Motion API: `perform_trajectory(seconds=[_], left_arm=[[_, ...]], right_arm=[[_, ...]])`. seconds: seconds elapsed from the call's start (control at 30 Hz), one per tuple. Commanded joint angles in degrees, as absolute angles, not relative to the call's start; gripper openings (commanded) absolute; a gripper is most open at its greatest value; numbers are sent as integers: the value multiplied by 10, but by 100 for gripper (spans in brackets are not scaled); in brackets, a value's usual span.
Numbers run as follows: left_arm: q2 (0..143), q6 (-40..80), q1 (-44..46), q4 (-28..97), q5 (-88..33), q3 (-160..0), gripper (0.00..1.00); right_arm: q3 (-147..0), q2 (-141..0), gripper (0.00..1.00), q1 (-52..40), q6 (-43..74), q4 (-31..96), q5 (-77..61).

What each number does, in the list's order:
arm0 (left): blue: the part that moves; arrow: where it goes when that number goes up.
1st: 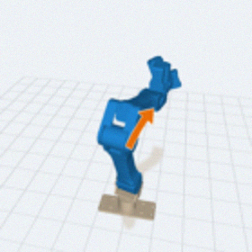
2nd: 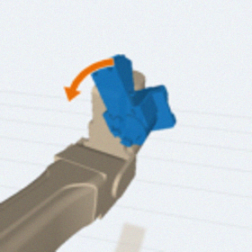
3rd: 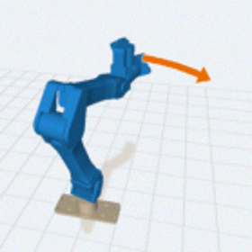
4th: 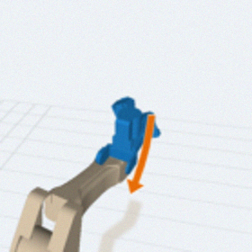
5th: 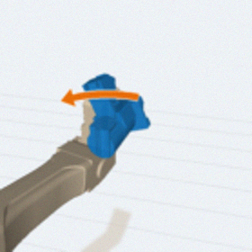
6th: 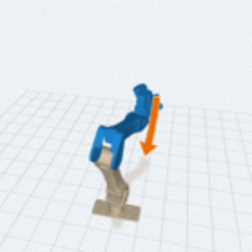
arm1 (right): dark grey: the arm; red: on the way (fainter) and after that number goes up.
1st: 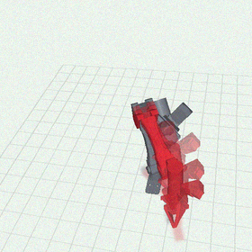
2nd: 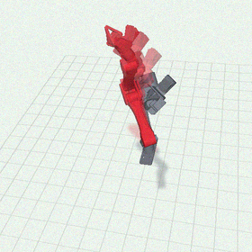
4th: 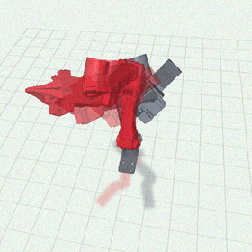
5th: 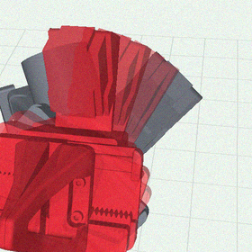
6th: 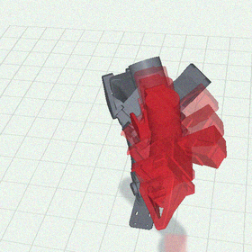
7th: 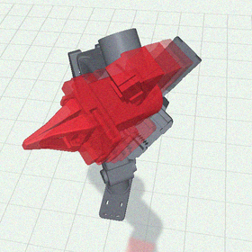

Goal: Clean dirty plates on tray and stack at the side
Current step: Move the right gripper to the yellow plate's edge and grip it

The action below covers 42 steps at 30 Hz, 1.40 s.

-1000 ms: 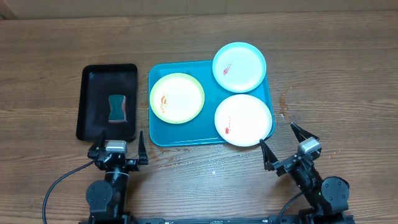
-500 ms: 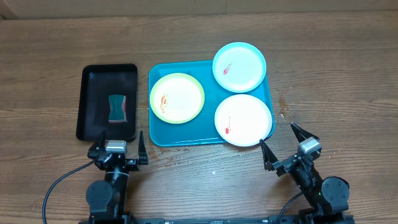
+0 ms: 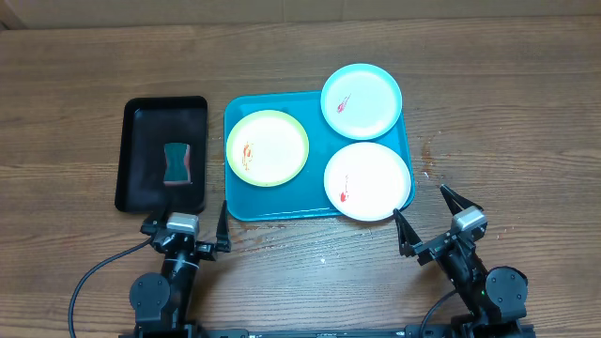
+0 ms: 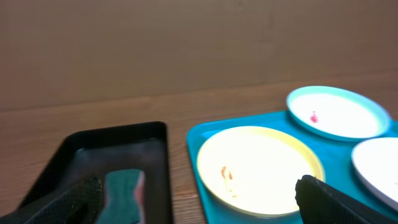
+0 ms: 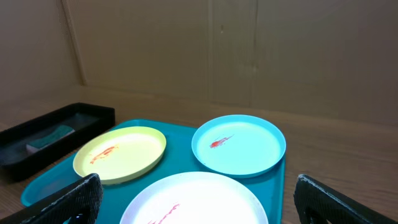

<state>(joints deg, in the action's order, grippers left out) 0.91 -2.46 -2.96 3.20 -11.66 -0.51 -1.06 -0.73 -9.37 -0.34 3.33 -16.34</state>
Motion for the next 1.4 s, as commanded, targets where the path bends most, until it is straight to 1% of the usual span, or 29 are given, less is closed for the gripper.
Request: perform_trajectory(seconds=[0.0,0.23,0.47,0.7,0.8,0.97,1.07,1.23,1.3,1.37], left_arm=[[3,-10,-26,39,-177,-18,100],[19,-13,-26,121,-152,-109,100],[118,-29,-26,172,-144,-224,100],[298,-44,-26,255,-149,-393,100],[389,-44,-26,321,-151,-490,100],[546,-48,-26,470,-152,-674,100],[645,-73,-26,576,-188,-791,100],[792,-86,-26,729,-258,-960,100],[833,-71,-26,747,-286,-1000,100],[861,-50,-26,751,-300,-1016,100]], right_arm=[[-20,-2,100,-94,32,30,-174],[-81,-28,100,-94,32,38,-199],[-217,-137,100,-94,32,110,-203],[-384,-288,100,-94,32,210,-222],[-448,-351,100,-94,32,248,-240],[-540,-447,100,-94,32,322,-246],[-594,-504,100,-94,32,379,-246],[-705,-608,100,-94,32,514,-246],[-749,-648,100,-94,32,564,-246],[-776,-679,100,-94,32,584,-247]])
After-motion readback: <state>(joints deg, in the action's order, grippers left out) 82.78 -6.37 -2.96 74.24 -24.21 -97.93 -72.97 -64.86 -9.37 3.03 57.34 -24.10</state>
